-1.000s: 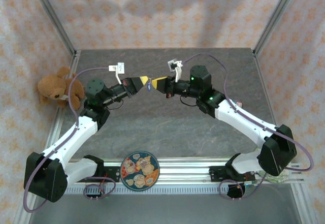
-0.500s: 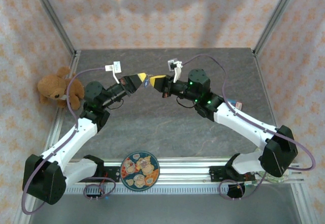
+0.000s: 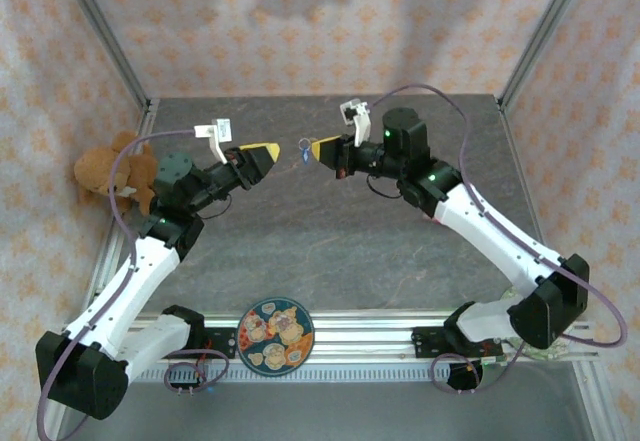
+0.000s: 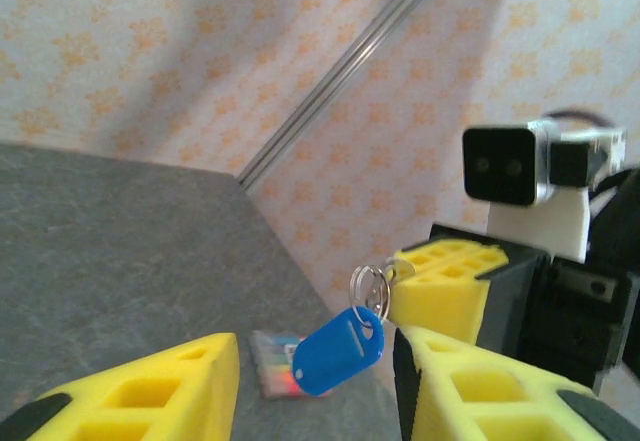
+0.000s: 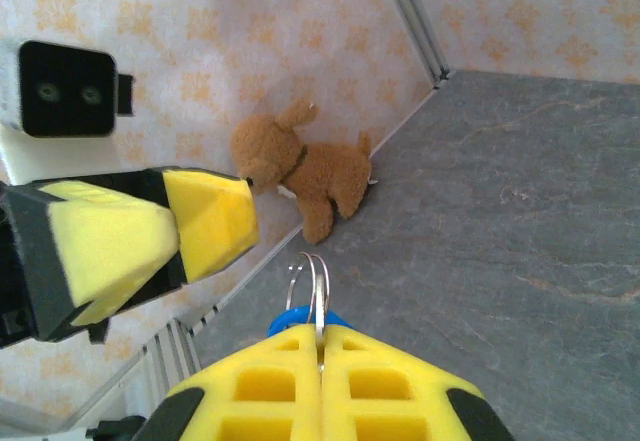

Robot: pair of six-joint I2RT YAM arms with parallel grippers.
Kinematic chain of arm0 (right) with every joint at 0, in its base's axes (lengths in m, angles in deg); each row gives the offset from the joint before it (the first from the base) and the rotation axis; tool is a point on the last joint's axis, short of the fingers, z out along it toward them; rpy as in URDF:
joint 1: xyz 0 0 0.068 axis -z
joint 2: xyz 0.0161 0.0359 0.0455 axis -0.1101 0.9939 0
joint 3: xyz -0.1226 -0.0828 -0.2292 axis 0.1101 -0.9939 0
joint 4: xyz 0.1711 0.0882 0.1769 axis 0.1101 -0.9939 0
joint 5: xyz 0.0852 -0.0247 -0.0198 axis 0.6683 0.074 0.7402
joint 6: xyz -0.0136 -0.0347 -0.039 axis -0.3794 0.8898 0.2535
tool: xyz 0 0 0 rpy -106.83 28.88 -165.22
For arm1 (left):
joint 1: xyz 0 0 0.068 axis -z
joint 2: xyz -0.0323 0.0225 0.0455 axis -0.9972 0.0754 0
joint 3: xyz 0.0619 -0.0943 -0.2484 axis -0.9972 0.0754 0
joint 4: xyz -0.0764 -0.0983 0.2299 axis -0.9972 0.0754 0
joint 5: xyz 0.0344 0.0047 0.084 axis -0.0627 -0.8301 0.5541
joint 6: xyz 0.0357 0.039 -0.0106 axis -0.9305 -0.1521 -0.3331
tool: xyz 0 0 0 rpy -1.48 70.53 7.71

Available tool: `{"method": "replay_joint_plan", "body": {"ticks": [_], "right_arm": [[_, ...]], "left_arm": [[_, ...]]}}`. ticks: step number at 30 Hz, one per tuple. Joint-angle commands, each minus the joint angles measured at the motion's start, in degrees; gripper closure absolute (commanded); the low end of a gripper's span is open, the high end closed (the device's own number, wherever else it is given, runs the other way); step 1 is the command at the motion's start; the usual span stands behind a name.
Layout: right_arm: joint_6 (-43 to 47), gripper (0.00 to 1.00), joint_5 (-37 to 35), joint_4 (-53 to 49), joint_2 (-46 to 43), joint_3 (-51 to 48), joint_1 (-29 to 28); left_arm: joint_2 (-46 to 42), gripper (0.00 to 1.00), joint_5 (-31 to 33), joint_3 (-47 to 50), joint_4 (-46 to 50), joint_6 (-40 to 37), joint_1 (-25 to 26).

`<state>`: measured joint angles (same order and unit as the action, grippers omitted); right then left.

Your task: Remove the keys from the keyring

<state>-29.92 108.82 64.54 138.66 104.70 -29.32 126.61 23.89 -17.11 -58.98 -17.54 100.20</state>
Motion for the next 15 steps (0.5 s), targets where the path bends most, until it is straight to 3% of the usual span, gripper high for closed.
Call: {"method": "replay_joint_plan", "body": {"ticks": [1,6,15], "right_arm": [[6.86,1.0,8.63,-14.25,3.61,5.71,0.72],[13.5,1.0,15.07,-23.33,7.4,10.92,1.45],[14.72,1.0,17.31,-23.77,8.16,12.33,1.8]], "left_arm": [[0.92,0.52,-4.57,-4.73,7.87,-5.35,-0.55],[4.59,0.51,-10.96,-8.13,10.84,-7.3,-0.55],[7.05,0.46,-16.03,-9.07,12.87,-8.6,-0.29]]}}
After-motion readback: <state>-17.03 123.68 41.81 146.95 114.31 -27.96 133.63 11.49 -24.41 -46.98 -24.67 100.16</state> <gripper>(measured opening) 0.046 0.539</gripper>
